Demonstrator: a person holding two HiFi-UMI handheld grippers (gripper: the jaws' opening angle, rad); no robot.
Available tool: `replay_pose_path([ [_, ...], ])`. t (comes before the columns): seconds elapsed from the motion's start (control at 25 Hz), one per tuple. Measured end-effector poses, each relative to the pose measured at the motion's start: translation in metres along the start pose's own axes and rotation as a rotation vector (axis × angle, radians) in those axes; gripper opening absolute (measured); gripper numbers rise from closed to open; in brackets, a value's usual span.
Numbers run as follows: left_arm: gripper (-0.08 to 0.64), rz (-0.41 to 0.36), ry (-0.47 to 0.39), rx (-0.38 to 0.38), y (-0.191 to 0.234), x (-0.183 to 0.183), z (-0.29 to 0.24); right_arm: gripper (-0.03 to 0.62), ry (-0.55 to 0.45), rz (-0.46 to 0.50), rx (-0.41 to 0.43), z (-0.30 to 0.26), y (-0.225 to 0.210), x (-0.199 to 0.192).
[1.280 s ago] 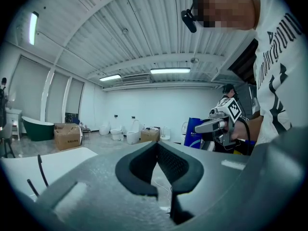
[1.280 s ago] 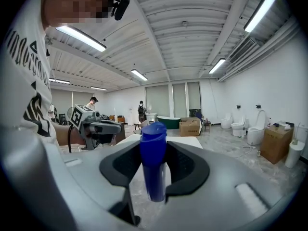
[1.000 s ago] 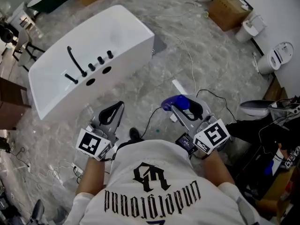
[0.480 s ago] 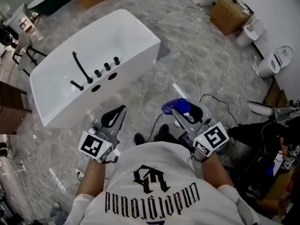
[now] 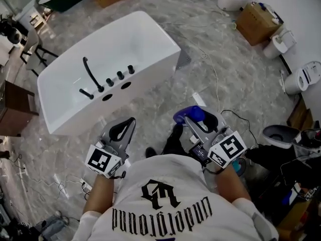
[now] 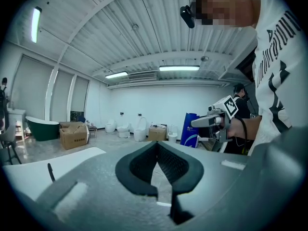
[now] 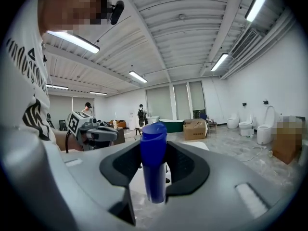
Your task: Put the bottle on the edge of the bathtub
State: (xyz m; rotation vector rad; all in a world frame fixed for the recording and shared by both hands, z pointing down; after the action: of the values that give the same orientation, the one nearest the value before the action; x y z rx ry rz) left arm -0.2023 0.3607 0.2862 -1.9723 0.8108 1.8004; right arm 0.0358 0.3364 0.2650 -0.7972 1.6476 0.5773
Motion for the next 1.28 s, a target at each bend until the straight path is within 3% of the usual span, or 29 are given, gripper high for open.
replay_pose_path([
  [0.36, 0.008, 0.022, 0.012, 0.047, 0.041, 0.010, -0.084, 0.153, 0.018, 0.023, 0.052, -0.052, -0.093, 0.009],
  [0.84, 0.008, -0.009, -0.014, 0.017, 0.060, 0.048, -0.246, 0.153, -0.005, 0.056, 0.053, -0.062, -0.244, 0.035],
  [1.28, 0.008, -0.001, 0.005, -0.028, 0.074, 0.040, -0.316, 0.153, 0.003, 0.013, 0.004, -0.062, -0.306, 0.017],
])
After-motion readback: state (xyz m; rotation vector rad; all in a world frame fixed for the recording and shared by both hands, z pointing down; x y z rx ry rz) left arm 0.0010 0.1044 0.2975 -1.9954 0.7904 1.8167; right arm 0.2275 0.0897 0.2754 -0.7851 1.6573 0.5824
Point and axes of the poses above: the fingertips, and each gripper's own axes: z backward along the fingers, y to its left, x out of its top, the point moved 5 cm from there along z, backward along the fingers, and after that the axes turned 10 degrees about -x, right-handed, at the moved point
